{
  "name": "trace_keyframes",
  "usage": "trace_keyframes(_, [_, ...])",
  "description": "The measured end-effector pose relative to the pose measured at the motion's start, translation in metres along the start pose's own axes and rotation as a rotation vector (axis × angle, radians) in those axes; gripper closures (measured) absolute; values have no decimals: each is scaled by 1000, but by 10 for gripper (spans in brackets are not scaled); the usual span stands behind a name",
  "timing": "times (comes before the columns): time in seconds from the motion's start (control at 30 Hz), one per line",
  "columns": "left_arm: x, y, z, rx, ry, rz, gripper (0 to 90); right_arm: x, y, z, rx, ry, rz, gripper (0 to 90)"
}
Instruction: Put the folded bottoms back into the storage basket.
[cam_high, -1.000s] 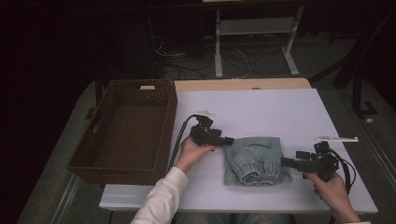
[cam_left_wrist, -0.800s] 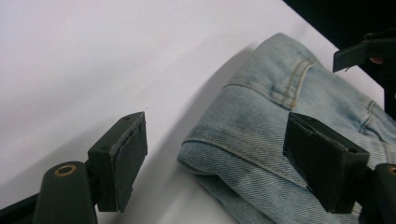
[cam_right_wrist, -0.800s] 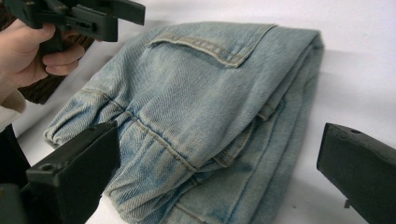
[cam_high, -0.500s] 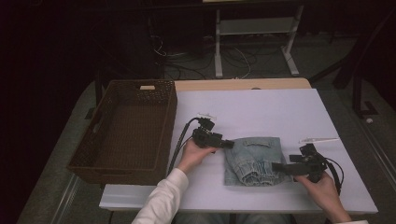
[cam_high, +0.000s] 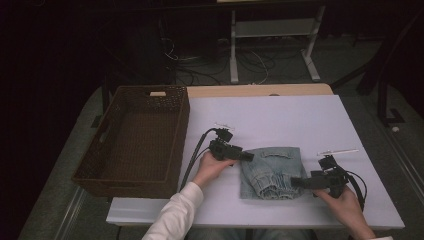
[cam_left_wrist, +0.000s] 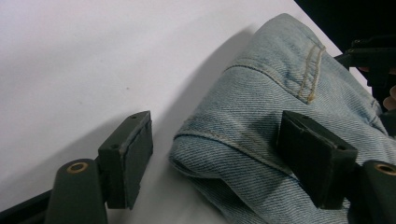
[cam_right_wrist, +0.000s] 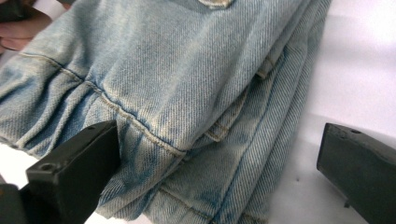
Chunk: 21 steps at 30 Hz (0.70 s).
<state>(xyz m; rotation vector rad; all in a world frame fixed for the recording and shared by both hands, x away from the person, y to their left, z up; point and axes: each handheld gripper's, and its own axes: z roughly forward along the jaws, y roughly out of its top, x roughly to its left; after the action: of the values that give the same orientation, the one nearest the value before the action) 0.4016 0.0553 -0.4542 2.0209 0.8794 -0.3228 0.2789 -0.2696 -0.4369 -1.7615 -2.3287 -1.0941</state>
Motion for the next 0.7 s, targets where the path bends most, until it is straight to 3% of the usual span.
trace_keyframes(0.1, [0, -1, 1, -4, -8, -13, 294, 2, -2, 0, 4, -13, 20, 4])
trace_keyframes(0.23, [-2, -2, 2, -7, -5, -17, 311, 2, -5, -2, -5, 21, 49, 92])
trace_keyframes(0.47, [-3, -3, 4, -12, -17, -28, 329, 1, -8, 0, -1, 43, 101, 140])
trace_keyframes(0.57, [-3, -3, 4, -10, -15, -26, 341, 1, -9, 0, -3, 46, 109, 166])
trace_keyframes(0.7, [-5, -3, 4, -5, 0, -8, 365, 1, -10, -1, 5, 87, 126, 266])
